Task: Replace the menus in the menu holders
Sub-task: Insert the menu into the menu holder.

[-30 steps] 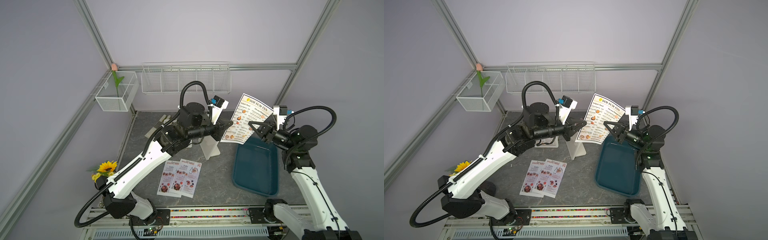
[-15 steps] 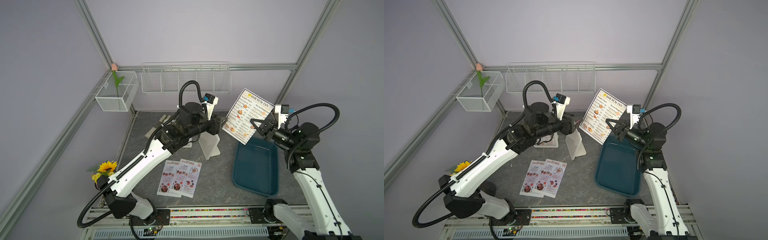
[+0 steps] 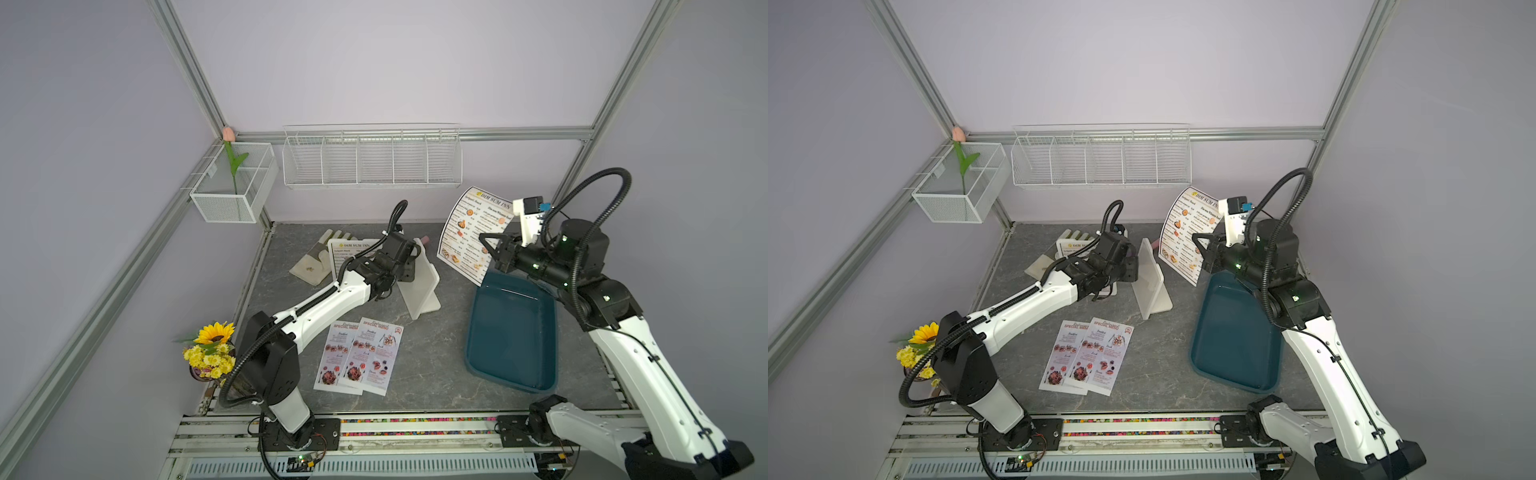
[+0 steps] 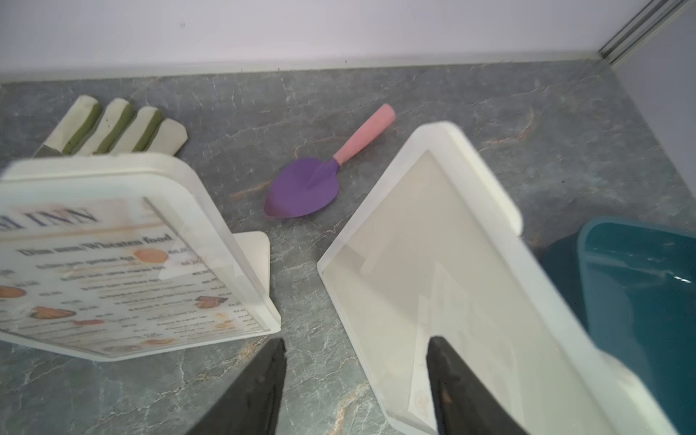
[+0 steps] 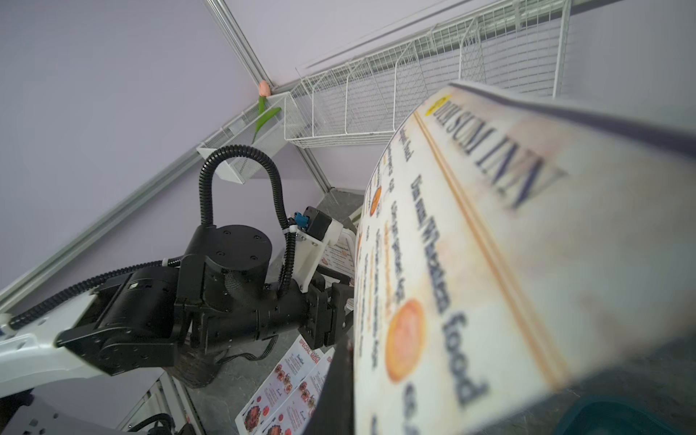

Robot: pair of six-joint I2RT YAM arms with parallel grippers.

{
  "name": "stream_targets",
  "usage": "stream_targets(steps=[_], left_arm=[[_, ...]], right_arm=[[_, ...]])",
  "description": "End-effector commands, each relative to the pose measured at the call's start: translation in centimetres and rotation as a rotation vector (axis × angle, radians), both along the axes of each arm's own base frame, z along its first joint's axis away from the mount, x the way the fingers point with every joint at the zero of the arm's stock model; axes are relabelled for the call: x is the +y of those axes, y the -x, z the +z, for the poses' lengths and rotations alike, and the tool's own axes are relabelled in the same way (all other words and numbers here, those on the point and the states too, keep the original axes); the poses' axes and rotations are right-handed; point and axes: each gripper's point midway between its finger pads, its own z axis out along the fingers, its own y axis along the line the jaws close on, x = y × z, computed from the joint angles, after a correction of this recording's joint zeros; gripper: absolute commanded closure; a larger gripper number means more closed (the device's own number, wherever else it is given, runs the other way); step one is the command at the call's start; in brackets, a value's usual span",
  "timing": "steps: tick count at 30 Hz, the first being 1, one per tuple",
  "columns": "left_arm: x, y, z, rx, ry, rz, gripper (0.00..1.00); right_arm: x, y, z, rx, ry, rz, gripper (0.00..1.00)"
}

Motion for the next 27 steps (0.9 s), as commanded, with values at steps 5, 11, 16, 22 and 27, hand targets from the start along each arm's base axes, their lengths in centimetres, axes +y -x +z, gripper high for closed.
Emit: stream_targets(steps=[5,11,16,22,27], left_arm=[[2.6,0.8,2.6,-0.043,-0.004,0.086,0.38],[3.8,2.1,2.5,-0.033,0.004,0.092,0.38],[3.8,2.4,2.1,-0.024,0.001,0.087,0.38],[3.6,2.5,1.7,-0.012,0.009,0.077,0.38],[3.6,2.6,1.7,-0.011,0.012,0.079,0.38]], right_arm=[[0.5,-1.1,-3.4,0.081,0.168,-0.093,0.94],[1.3,-1.7,-4.1,0.093,0.181,-0.085,0.93],[1.4,-2.0,-3.1,0.068,0.161,-0.092,0.93],[2.1,-1.3,-1.6,0.049,0.128,-0.053,0.93],[2.1,-1.0,-1.8,0.052,0.120,-0.052,0.93]])
